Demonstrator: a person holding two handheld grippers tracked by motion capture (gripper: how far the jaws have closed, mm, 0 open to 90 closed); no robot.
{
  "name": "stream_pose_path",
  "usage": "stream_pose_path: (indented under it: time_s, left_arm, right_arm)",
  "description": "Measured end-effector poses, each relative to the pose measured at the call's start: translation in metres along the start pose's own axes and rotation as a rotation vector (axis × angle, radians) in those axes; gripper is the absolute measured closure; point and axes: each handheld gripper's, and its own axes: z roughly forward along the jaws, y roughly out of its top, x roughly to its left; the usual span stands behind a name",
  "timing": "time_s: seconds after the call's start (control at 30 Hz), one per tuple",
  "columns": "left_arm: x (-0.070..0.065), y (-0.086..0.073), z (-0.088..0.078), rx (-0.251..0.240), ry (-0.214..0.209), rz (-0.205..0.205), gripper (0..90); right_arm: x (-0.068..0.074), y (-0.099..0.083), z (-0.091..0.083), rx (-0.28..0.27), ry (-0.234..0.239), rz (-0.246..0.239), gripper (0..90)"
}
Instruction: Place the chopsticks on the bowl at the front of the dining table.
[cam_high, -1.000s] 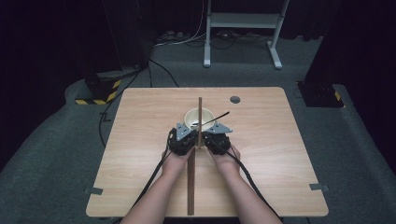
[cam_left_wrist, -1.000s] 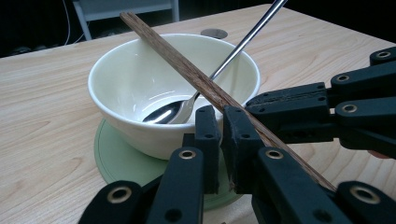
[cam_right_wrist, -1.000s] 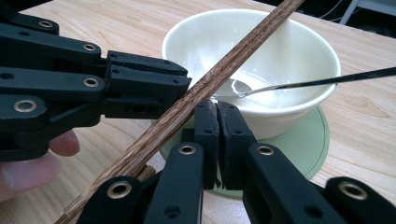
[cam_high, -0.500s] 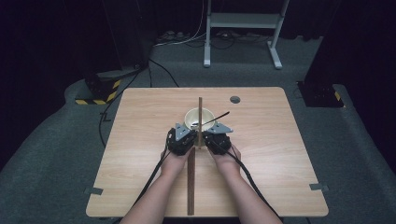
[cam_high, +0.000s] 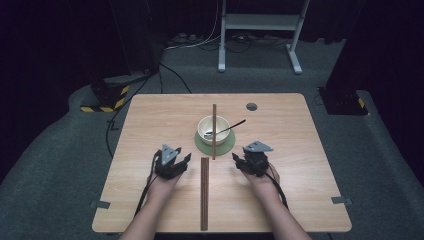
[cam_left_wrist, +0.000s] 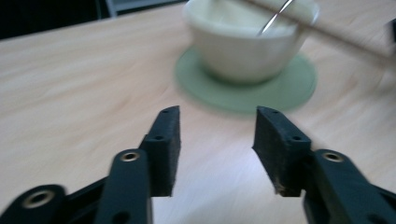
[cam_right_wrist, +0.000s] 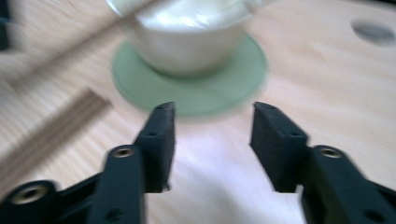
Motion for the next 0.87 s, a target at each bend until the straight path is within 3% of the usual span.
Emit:
stream_pose_path:
  time_s: [0.03, 0.1, 0.13, 0.17, 0.2, 0.23, 0.27, 0.3, 0.37, 0.43, 0.5, 0.63, 0.87]
  left_arm:
    - [0.004, -0.009, -0.009, 0.013, 0.008, -0.028, 43.3]
    - [0.016, -0.025, -0.029, 0.074, 0.040, -0.010, 39.1]
    - [0.021, -0.032, -0.039, 0.091, 0.055, -0.005, 36.6]
    - [0.026, -0.038, -0.047, 0.113, 0.061, -0.032, 34.5]
    - [0.034, -0.042, -0.054, 0.153, 0.061, -0.035, 31.8]
    - [0.034, -0.042, -0.054, 0.153, 0.061, -0.035, 28.8]
    - [0.042, -0.050, -0.065, 0.203, 0.098, -0.051, 27.0]
    - [0.045, -0.053, -0.069, 0.226, 0.117, -0.031, 25.8]
    - [0.051, -0.058, -0.075, 0.226, 0.112, -0.059, 21.9]
    - [0.053, -0.059, -0.076, 0.241, 0.107, -0.101, 19.0]
    - [0.051, -0.059, -0.075, 0.238, 0.097, -0.088, 18.6]
    - [0.050, -0.058, -0.073, 0.239, 0.093, -0.089, 18.5]
    - [0.049, -0.058, -0.074, 0.232, 0.083, -0.082, 22.5]
  right_arm:
    - [-0.007, -0.007, -0.005, 0.018, 0.008, 0.012, 39.8]
    - [-0.019, -0.023, -0.018, 0.049, 0.000, 0.025, 37.3]
    - [-0.025, -0.032, -0.024, 0.054, -0.017, 0.020, 37.2]
    - [-0.031, -0.039, -0.031, 0.069, -0.035, 0.020, 36.6]
    - [-0.038, -0.047, -0.037, 0.074, -0.058, 0.029, 36.3]
    - [-0.044, -0.054, -0.044, 0.086, -0.074, 0.045, 35.6]
    - [-0.051, -0.060, -0.049, 0.103, -0.088, 0.057, 34.7]
    - [-0.057, -0.065, -0.055, 0.111, -0.100, 0.051, 32.7]
    - [-0.064, -0.073, -0.066, 0.120, -0.147, 0.056, 30.6]
    - [-0.070, -0.078, -0.073, 0.121, -0.151, 0.050, 28.1]
    - [-0.074, -0.080, -0.077, 0.121, -0.124, 0.066, 27.7]
    - [-0.071, -0.081, -0.076, 0.125, -0.131, 0.043, 27.0]
    - [-0.069, -0.081, -0.077, 0.126, -0.139, 0.060, 26.9]
